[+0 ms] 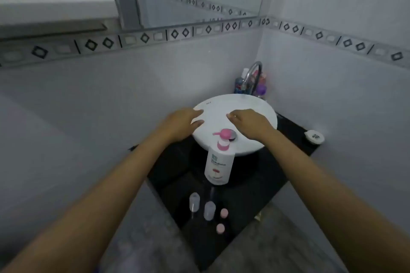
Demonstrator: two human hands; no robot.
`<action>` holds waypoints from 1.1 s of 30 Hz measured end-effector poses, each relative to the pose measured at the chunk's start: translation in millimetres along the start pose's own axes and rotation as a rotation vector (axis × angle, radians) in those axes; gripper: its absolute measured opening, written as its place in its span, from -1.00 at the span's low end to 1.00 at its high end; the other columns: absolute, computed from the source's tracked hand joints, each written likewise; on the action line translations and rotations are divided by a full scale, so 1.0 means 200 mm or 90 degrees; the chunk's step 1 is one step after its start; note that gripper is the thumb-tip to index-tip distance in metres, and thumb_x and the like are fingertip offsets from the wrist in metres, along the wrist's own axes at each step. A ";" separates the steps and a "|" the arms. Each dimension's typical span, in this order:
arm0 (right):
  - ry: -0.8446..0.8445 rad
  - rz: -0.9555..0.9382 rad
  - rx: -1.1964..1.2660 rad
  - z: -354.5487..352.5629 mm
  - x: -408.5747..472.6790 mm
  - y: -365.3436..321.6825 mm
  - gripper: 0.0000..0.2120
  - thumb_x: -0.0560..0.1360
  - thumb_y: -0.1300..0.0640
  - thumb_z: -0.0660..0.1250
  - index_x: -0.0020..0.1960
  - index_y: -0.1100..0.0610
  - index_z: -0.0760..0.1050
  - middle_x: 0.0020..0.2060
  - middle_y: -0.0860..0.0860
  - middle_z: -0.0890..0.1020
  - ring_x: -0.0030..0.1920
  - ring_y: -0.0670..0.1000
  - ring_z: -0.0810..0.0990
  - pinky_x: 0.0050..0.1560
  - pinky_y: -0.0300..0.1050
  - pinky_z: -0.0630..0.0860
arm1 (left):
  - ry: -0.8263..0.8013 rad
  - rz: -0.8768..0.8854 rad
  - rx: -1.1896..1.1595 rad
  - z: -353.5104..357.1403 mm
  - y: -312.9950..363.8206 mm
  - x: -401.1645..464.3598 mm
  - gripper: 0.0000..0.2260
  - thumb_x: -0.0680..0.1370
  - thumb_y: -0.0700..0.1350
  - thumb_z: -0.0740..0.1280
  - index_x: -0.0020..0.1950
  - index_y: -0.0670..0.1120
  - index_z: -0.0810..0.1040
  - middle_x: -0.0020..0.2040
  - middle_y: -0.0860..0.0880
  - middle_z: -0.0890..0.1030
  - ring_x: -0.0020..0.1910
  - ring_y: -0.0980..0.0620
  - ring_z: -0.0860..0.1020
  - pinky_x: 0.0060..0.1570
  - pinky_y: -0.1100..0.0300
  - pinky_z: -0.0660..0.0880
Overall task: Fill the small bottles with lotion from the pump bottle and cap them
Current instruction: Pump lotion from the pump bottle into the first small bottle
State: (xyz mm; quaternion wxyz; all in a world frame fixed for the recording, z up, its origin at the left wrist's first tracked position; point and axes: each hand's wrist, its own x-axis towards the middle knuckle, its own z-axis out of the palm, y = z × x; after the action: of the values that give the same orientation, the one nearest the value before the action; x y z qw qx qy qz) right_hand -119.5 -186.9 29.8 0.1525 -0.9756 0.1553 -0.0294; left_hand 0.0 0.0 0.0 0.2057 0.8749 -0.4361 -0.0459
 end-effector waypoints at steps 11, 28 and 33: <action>0.076 0.081 0.376 0.34 0.00 0.00 -0.53 0.60 -0.06 0.07 -0.18 0.27 0.55 -0.14 0.15 0.69 -0.08 0.11 0.62 0.04 0.01 0.51 | -0.097 -0.264 -0.363 0.63 -0.19 -0.55 -0.48 0.38 -0.19 0.49 0.32 -0.07 0.48 0.19 -0.07 0.58 0.16 0.06 0.51 0.12 0.27 0.39; 0.130 0.063 0.462 0.41 0.02 0.02 -0.52 0.61 -0.02 0.08 -0.21 0.37 0.44 -0.19 0.28 0.66 -0.23 0.10 0.54 -0.11 -0.01 0.48 | -0.147 -0.245 -0.403 0.93 -0.23 -0.56 -0.72 0.37 -0.16 0.50 0.06 -0.10 0.63 0.01 -0.02 0.66 0.00 0.10 0.60 0.09 0.19 0.53; 0.105 0.101 0.553 0.37 0.05 -0.02 -0.62 0.59 0.12 0.15 -0.17 0.36 0.59 -0.23 0.12 0.70 -0.19 -0.13 0.63 -0.06 -0.24 0.47 | -0.075 -0.238 -0.445 0.74 -0.18 -0.44 -0.71 0.50 -0.13 0.37 0.21 -0.06 0.52 0.07 -0.01 0.56 0.02 0.16 0.56 0.09 0.25 0.51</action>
State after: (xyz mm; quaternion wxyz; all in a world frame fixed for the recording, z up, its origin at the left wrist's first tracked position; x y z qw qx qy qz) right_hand -101.9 -165.1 -38.4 0.5370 -0.8004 0.2145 -0.1582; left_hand -66.1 40.1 -158.1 0.4538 0.8122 -0.2386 -0.2786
